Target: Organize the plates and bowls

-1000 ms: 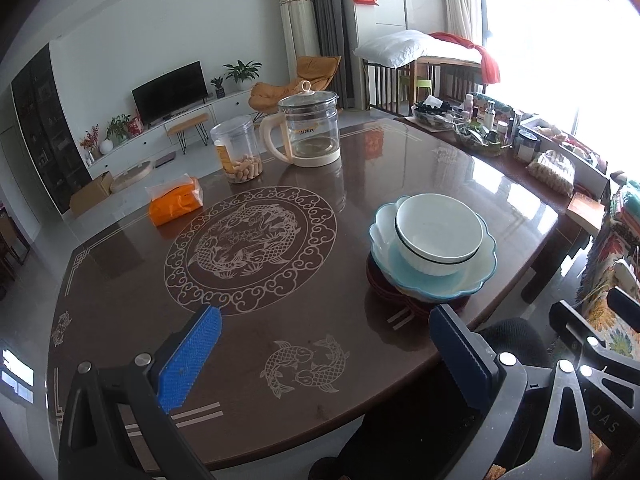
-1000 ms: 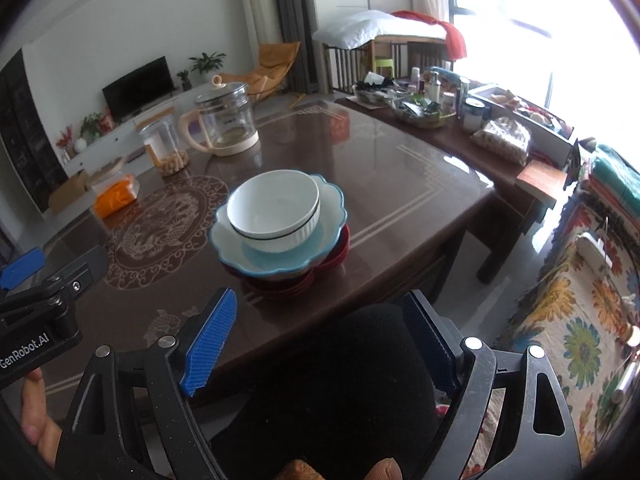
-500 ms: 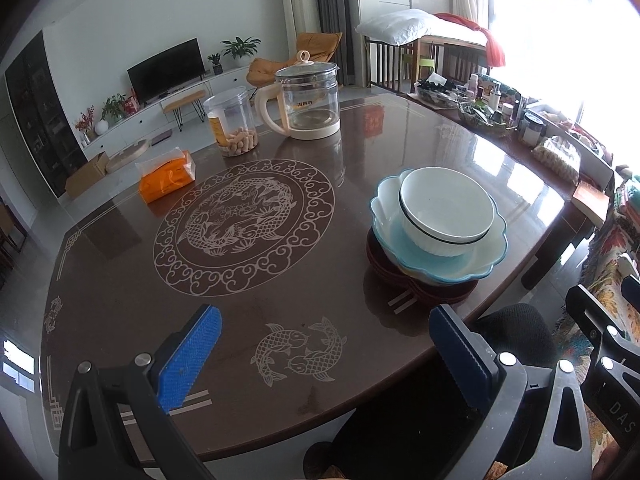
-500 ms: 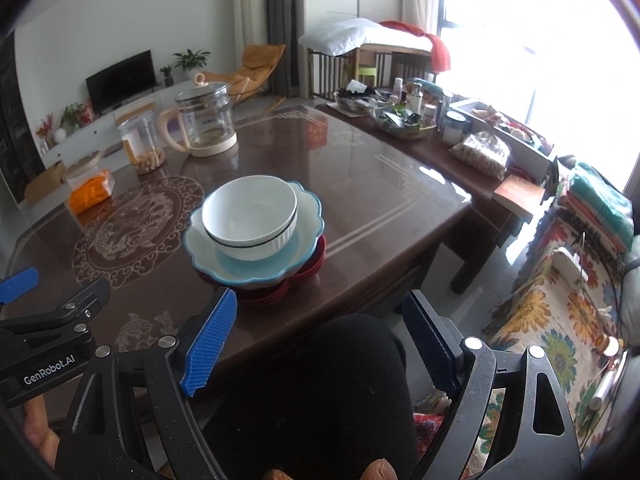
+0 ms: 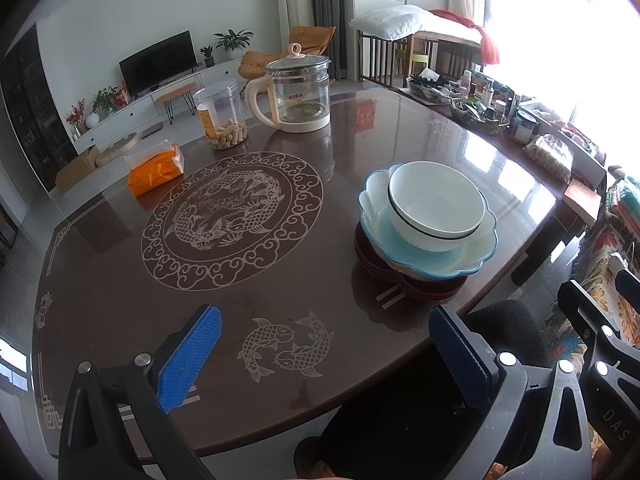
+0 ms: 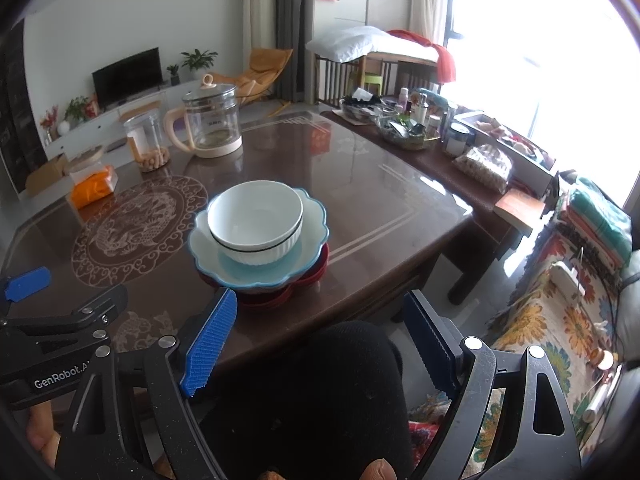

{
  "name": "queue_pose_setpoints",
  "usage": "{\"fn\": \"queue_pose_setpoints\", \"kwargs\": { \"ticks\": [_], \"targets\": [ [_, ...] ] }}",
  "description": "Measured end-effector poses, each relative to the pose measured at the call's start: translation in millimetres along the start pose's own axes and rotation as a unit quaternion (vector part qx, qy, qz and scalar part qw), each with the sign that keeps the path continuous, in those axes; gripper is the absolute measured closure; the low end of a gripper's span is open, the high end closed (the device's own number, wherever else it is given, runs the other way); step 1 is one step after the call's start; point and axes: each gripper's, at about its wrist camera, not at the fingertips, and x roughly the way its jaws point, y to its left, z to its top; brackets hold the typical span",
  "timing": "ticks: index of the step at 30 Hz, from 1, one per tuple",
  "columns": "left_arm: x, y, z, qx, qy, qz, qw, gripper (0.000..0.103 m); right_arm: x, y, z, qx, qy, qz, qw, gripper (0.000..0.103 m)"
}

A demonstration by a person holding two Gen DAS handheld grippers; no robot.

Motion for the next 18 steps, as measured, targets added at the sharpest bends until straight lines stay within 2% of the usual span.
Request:
{"fn": "queue_pose_setpoints", "kwargs": {
  "ticks": [18],
  "targets": [
    [-1.3,-2.6,-0.3,0.003,0.002,0.000,1.0000,0.000,-1.7,1.8,2.4,-0.002,-0.003,0.000,1.000,0.016]
  ]
}}
